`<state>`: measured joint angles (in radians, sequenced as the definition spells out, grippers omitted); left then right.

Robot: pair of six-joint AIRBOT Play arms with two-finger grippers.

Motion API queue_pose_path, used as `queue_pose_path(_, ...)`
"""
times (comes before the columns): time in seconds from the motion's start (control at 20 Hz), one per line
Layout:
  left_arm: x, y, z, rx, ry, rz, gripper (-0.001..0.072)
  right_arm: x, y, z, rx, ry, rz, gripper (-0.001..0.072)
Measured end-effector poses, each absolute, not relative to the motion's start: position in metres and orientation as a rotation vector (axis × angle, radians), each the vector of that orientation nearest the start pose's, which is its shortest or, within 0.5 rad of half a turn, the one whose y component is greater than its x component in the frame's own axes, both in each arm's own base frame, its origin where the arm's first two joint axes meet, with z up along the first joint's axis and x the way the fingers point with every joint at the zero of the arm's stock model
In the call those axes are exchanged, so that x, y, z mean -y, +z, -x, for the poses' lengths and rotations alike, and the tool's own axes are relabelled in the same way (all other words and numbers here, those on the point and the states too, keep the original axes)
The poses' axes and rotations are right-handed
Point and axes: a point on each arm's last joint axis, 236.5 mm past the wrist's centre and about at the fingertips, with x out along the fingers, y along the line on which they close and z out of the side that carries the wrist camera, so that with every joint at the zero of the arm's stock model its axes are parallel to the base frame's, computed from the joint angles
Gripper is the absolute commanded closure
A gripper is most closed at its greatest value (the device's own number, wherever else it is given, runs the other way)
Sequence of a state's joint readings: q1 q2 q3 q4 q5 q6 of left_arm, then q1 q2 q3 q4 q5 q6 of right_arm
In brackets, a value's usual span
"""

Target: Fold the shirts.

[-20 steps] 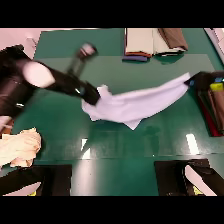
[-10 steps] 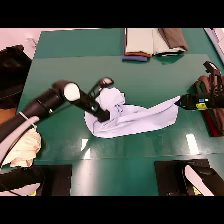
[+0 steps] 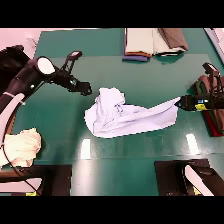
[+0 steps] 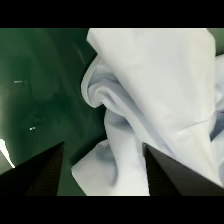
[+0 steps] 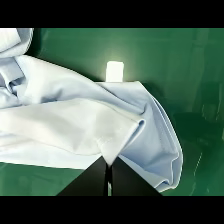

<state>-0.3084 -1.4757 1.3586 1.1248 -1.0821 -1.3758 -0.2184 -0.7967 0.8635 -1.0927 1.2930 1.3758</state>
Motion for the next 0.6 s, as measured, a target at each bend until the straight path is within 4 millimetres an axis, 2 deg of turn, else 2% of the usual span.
queue_pose_path(0.25,0.241,-0.027,-0.412,-1.300,-0.607,0.228,0.0127,-0.045,0.072,-0.282,-1.122,0.233,-0.362,0.0696)
queue_pose_path(0.4,0.248,-0.039,-0.419,-1.303,-0.599,0.286,0.0128,-0.045,0.072,-0.282,-1.123,0.229,-0.368,0.0696)
queue_pose_path(0.45,0.251,-0.040,-0.421,-1.297,-0.599,0.295,0.0170,-0.045,0.072,-0.282,-1.124,0.226,-0.372,0.0696)
queue_pose_path(0.55,0.257,-0.044,-0.420,-1.295,-0.605,0.291,0.0180,-0.045,0.072,-0.282,-1.124,0.223,-0.377,0.0696)
queue_pose_path(0.6,0.261,-0.045,-0.420,-1.289,-0.608,0.286,0.0246,-0.044,0.072,-0.282,-1.124,0.221,-0.379,0.0696)
